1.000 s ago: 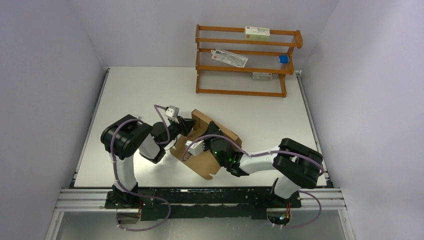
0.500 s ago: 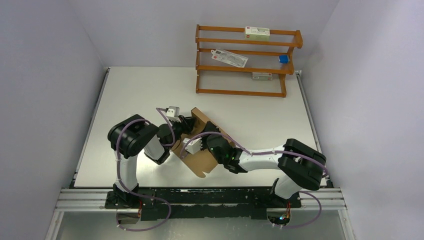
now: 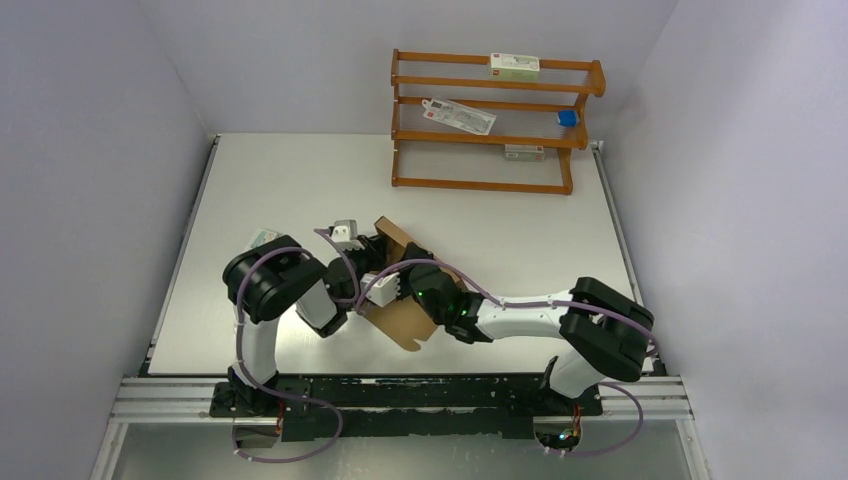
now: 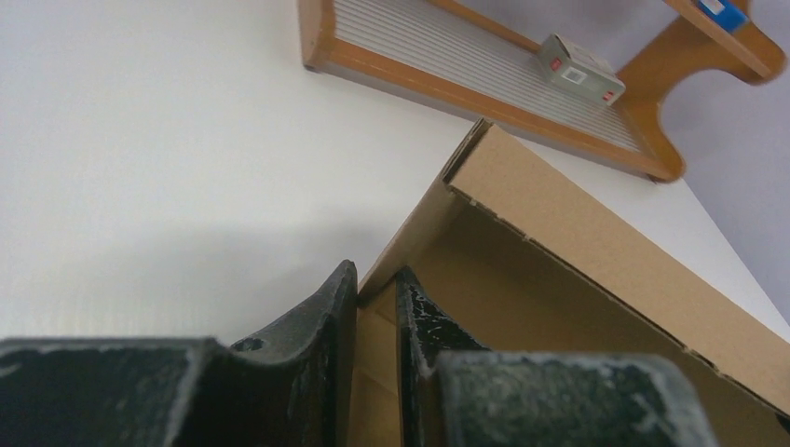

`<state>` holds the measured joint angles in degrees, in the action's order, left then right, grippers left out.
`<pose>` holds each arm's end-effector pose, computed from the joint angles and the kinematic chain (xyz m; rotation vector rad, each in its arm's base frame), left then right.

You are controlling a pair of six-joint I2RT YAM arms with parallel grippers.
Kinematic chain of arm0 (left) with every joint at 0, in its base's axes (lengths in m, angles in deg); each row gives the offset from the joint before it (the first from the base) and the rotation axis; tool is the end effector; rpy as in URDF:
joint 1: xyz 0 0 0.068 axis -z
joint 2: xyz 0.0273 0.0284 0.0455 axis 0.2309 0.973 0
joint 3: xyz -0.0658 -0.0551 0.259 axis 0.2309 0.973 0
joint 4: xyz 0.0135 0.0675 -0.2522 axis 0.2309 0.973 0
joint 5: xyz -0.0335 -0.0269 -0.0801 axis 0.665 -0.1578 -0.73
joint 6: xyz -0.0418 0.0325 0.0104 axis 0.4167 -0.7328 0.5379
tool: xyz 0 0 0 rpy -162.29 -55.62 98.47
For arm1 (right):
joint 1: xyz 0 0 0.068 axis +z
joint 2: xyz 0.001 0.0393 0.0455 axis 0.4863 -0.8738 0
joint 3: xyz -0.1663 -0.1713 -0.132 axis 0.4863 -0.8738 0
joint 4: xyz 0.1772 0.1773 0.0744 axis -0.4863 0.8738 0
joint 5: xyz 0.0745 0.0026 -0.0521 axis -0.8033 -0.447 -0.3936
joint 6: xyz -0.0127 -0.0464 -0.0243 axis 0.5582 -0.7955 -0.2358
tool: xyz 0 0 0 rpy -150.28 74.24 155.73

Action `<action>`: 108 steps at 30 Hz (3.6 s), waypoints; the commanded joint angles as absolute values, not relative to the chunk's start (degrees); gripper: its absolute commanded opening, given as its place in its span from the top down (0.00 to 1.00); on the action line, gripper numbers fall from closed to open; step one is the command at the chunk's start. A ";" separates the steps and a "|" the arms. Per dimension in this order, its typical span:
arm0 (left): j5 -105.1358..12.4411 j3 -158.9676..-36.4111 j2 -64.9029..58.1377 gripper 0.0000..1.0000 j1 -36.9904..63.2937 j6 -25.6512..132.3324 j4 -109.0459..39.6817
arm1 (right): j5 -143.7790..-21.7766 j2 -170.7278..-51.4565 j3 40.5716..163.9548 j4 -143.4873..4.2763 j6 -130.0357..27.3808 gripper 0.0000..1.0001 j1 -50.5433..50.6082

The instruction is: Fold the paper box

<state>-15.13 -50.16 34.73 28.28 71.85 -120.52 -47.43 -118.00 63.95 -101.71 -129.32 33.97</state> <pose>0.2312 -0.1869 0.1100 -0.1564 1.6174 -0.6561 0.1563 0.2707 0.1912 -1.5995 1.0320 -0.5556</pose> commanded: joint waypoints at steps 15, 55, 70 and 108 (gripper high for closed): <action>3.08 -44.61 25.40 0.95 31.92 70.70 -125.04 | -62.96 -119.54 65.69 -91.46 -111.70 1.00 32.22; -16.32 -41.91 24.51 0.95 30.94 54.52 -122.84 | -82.51 -111.37 85.26 -78.25 -72.67 0.35 15.15; -18.65 -42.39 24.04 0.95 30.79 51.81 -121.61 | -98.70 -129.31 99.22 -65.89 -51.33 0.35 7.83; -19.93 -49.49 33.28 0.71 30.86 54.64 -128.42 | -123.39 -136.98 91.94 -77.59 -33.22 0.51 2.81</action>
